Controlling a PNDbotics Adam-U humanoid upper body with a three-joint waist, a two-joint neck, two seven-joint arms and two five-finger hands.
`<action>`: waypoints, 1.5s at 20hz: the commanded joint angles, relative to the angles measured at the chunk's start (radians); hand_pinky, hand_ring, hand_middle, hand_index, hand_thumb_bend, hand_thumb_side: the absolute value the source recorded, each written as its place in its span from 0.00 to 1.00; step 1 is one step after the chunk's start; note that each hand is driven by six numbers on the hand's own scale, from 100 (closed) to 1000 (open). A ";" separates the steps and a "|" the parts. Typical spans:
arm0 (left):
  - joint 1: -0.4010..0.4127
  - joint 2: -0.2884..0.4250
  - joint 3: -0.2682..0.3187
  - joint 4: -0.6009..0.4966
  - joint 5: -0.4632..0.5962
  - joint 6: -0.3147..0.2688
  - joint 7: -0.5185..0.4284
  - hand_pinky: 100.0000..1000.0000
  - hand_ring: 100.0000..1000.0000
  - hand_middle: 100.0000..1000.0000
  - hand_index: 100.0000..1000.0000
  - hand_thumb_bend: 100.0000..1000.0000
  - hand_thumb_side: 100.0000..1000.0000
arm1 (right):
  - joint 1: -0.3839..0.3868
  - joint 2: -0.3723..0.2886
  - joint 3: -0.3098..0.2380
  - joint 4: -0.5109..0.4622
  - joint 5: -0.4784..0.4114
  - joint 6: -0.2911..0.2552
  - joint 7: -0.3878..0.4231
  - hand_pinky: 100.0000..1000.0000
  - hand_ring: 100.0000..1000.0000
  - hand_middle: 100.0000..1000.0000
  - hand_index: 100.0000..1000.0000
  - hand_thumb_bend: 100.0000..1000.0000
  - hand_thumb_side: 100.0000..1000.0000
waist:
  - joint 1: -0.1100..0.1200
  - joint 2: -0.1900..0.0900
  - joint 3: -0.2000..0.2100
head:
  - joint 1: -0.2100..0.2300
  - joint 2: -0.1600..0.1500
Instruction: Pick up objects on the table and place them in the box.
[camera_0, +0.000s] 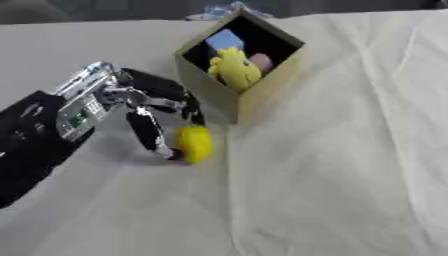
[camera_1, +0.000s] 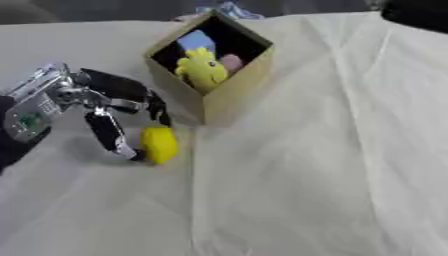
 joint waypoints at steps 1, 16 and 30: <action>-0.016 0.015 0.014 -0.016 0.054 -0.018 0.011 0.73 0.57 0.50 0.56 0.00 0.37 | -0.008 -0.018 -0.018 -0.010 -0.006 -0.001 -0.006 0.87 0.74 0.60 0.81 0.00 0.49 | -0.005 -0.020 -0.001 | 0.004 -0.009; -0.143 0.066 0.261 -0.131 0.071 0.078 0.192 0.73 0.59 0.53 0.60 0.01 0.00 | -0.016 -0.026 -0.014 -0.013 -0.004 -0.004 -0.008 0.87 0.74 0.61 0.81 0.00 0.48 | -0.002 -0.031 0.009 | -0.009 -0.001; -0.298 -0.182 0.406 0.347 -0.160 -0.015 0.304 0.74 0.59 0.56 0.65 0.11 0.00 | -0.045 -0.008 -0.004 -0.012 -0.006 -0.004 0.005 0.87 0.74 0.60 0.81 0.00 0.49 | 0.007 -0.013 -0.028 | 0.021 -0.026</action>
